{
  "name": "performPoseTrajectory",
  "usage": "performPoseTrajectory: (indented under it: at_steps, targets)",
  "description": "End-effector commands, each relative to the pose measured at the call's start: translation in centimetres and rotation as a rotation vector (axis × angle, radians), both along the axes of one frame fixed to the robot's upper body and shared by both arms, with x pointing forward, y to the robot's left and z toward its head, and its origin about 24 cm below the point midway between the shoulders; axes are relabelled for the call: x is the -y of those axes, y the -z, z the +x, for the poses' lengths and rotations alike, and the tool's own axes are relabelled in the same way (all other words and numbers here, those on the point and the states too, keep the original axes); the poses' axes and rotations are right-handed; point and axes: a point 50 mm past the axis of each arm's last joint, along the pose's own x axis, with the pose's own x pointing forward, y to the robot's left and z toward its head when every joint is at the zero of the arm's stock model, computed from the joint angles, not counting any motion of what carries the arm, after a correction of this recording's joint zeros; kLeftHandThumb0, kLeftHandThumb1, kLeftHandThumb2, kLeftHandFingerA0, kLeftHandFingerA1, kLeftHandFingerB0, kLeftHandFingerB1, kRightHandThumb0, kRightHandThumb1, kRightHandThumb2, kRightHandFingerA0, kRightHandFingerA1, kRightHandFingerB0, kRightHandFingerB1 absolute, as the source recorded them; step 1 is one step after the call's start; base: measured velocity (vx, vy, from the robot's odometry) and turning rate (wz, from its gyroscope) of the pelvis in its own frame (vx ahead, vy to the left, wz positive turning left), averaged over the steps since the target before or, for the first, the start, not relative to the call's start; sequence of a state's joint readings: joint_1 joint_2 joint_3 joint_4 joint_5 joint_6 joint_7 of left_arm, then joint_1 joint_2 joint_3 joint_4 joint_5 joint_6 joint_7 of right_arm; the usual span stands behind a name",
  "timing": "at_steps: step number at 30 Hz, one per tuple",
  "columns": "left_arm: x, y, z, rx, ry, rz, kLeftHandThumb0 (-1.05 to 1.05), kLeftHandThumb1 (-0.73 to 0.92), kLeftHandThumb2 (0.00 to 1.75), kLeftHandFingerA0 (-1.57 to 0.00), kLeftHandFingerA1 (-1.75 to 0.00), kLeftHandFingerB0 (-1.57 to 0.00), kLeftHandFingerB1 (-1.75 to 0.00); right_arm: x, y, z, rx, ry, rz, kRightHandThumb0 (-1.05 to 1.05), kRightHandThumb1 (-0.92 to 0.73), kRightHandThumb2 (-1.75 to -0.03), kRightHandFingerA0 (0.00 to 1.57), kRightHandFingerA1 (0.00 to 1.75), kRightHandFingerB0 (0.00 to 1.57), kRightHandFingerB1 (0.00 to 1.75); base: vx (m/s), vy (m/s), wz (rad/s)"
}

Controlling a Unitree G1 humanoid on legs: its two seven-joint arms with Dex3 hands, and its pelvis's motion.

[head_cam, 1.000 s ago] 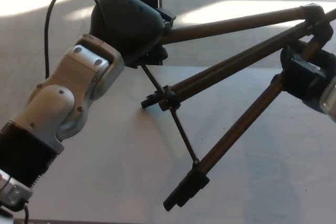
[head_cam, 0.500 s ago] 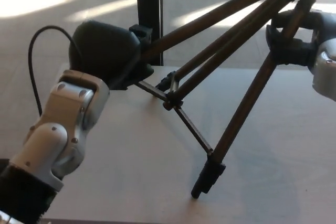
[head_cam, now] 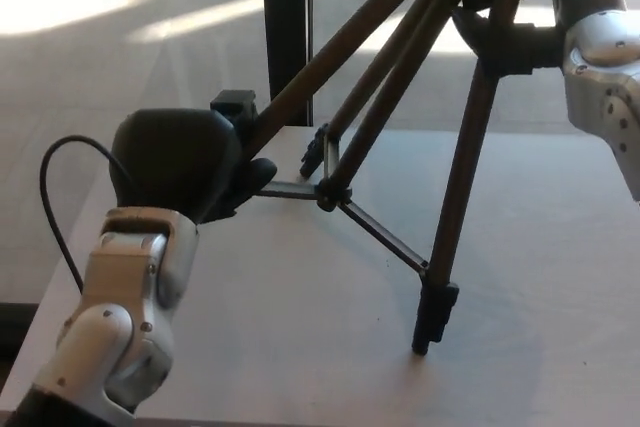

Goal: Use both hands of the robot to pick up the tripod lying in the middle of the desk and make it stand upright on the desk

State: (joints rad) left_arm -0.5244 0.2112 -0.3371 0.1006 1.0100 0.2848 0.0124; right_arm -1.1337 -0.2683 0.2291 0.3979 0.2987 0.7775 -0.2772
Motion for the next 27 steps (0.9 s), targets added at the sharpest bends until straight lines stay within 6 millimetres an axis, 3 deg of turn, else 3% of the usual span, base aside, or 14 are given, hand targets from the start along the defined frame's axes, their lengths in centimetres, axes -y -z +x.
performPoseTrajectory:
  at_steps: [1,8,10,11,12,13,14,17,18,20,21,23,25,27]
  targets:
    - [2.5,5.5,-2.0,-0.218,0.086,-0.047,-0.17,0.55,0.75,-0.83,-1.75,-0.66,-1.58,-5.1,-3.9,-1.3,0.313,-0.206,-0.148,-0.62,-0.71,-0.78,1.00,1.64,0.89,1.32,0.00,0.000,0.00]
    - [2.6,6.0,-2.4,-0.216,0.085,-0.076,-0.18,0.62,0.82,-0.86,-1.75,-0.69,-1.34,-5.1,-2.0,-1.3,0.290,-0.172,-0.176,-0.35,-0.42,-1.26,1.05,1.60,0.99,1.39,0.00,0.000,0.00]
    - [2.7,6.1,-2.4,-0.214,0.087,-0.062,-0.20,0.67,0.81,-0.84,-1.75,-0.64,-1.46,-4.7,-1.3,-1.3,0.265,-0.218,-0.115,-0.61,-0.73,-0.77,1.07,1.67,0.94,1.40,0.00,0.000,0.00]
    - [2.7,6.2,-2.4,-0.221,0.083,-0.052,-0.22,0.72,0.73,-0.82,-1.75,-0.67,-1.38,-4.5,-0.7,-1.3,0.294,-0.270,-0.043,-0.81,-0.60,-1.09,1.36,1.54,1.00,1.22,0.00,0.000,0.00]
    - [2.7,6.2,-2.5,-0.232,0.082,-0.045,-0.22,0.64,0.70,-0.82,-1.74,-0.68,-1.39,-4.2,-0.2,-1.3,0.283,-0.333,0.043,-0.90,-0.68,-0.68,1.07,1.73,0.91,1.48,0.00,0.000,0.00]
    - [2.7,6.3,-2.5,-0.248,0.080,-0.035,-0.22,0.64,0.70,-0.82,-1.74,-0.68,-1.39,-3.9,0.3,-1.3,0.251,-0.404,0.145,-0.90,-0.68,-0.68,1.07,1.73,0.91,1.48,0.00,0.000,0.00]
    - [2.7,6.6,-2.6,-0.246,0.081,-0.038,-0.16,0.65,0.73,-0.91,-1.66,-0.74,-1.24,-4.3,0.4,-1.4,0.214,-0.277,0.043,-0.40,-0.45,-1.13,1.28,1.34,1.02,1.12,0.00,0.000,0.00]
    - [2.7,6.9,-2.7,-0.265,0.074,-0.055,-0.16,0.65,0.75,-0.92,-1.68,-0.68,-1.32,-4.8,0.4,-1.8,0.224,-0.264,-0.013,-0.38,-0.44,-1.09,1.27,1.34,1.00,1.11,0.00,0.000,0.00]
    - [2.8,7.0,-2.8,-0.270,0.070,-0.051,-0.15,0.64,0.78,-0.92,-1.69,-0.69,-1.33,-5.0,0.6,-2.0,0.256,-0.288,-0.037,-0.33,-0.44,-1.15,1.03,1.64,0.90,1.35,0.00,0.000,0.00]
    - [2.9,7.4,-2.9,-0.282,0.065,-0.055,-0.21,0.62,0.78,-0.83,-1.73,-0.72,-1.42,-5.4,1.0,-2.1,0.251,-0.288,-0.111,-0.45,-0.49,-1.07,1.02,1.70,0.93,1.43,0.00,0.000,0.00]
    - [2.9,7.5,-3.0,-0.283,0.069,-0.058,-0.21,0.62,0.79,-0.84,-1.73,-0.72,-1.44,-5.5,1.2,-2.2,0.286,-0.320,-0.127,-0.73,-0.79,-0.63,1.02,1.70,0.91,1.47,0.00,0.000,0.00]
    - [3.0,7.9,-3.1,-0.283,0.086,-0.065,-0.20,0.61,0.79,-0.84,-1.70,-0.73,-1.44,-6.1,1.1,-2.5,0.273,-0.284,-0.198,-0.38,-0.46,-1.28,1.01,1.69,0.96,1.50,0.00,0.000,0.00]
    - [3.1,8.1,-3.3,-0.284,0.094,-0.077,-0.19,0.62,0.84,-0.86,-1.61,-0.75,-1.27,-6.4,1.3,-2.7,0.262,-0.282,-0.165,-0.34,-0.55,-1.05,0.95,1.73,0.87,1.47,0.00,0.000,0.00]
    - [3.1,8.3,-3.3,-0.291,0.084,-0.089,-0.15,0.62,0.82,-0.93,-1.69,-0.71,-1.30,-6.4,1.6,-2.9,0.266,-0.304,-0.218,-0.29,-0.43,-1.25,0.96,1.70,0.91,1.46,0.00,0.000,0.00]
